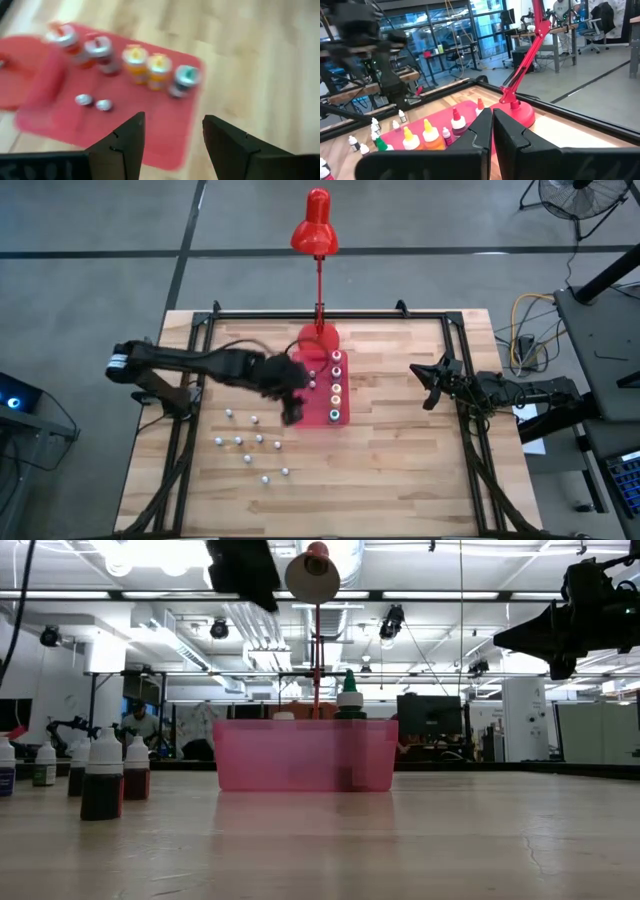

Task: Pick & Place food coloring
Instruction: Put the small red food coloring bottle into the pink bin

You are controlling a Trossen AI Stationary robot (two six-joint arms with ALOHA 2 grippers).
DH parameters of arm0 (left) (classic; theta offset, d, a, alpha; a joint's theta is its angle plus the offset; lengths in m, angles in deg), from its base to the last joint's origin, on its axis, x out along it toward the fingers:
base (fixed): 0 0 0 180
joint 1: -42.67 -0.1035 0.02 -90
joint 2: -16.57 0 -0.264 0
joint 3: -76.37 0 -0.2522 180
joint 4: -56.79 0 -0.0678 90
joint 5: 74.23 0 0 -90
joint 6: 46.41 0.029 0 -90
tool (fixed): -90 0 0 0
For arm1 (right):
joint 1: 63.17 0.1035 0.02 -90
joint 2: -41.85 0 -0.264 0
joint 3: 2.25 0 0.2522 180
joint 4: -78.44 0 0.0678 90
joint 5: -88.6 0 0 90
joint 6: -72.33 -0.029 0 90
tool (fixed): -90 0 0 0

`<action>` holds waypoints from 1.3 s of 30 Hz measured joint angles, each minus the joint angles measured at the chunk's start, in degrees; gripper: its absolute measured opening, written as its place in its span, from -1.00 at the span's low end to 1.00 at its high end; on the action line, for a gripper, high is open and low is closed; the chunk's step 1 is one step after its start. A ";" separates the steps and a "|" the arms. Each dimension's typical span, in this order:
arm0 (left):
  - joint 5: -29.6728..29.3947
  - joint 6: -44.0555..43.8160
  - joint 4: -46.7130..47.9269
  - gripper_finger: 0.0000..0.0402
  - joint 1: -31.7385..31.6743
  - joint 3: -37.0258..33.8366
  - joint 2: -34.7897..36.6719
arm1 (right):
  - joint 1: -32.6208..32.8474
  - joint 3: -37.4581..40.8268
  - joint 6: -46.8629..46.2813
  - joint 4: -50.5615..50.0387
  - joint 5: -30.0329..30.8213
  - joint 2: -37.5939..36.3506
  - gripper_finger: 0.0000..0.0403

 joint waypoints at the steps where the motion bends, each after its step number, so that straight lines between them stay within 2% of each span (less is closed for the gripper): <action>1: 0.14 1.00 0.09 -0.15 1.84 0.00 0.69 | 0.01 0.00 0.00 0.00 0.01 -0.01 -0.96; 10: 3.67 1.97 5.53 -0.15 14.80 -0.09 2.38 | 0.01 0.00 0.00 0.02 0.03 -0.02 -0.96; 16: 3.47 -5.78 10.85 -0.15 19.39 -0.09 -0.74 | 0.01 0.00 0.00 0.01 0.03 0.00 -0.96; 21: 3.43 -11.42 11.07 -0.15 23.13 0.67 -5.19 | 0.01 0.00 0.00 0.01 0.05 0.00 -0.96; 29: 3.48 -19.52 10.96 -0.15 25.51 4.12 -14.26 | -0.01 0.00 0.00 0.00 0.07 0.00 -0.96; 39: 3.88 -20.03 12.09 -0.15 26.20 6.16 -23.39 | -0.01 0.00 0.00 0.02 0.07 0.01 -0.96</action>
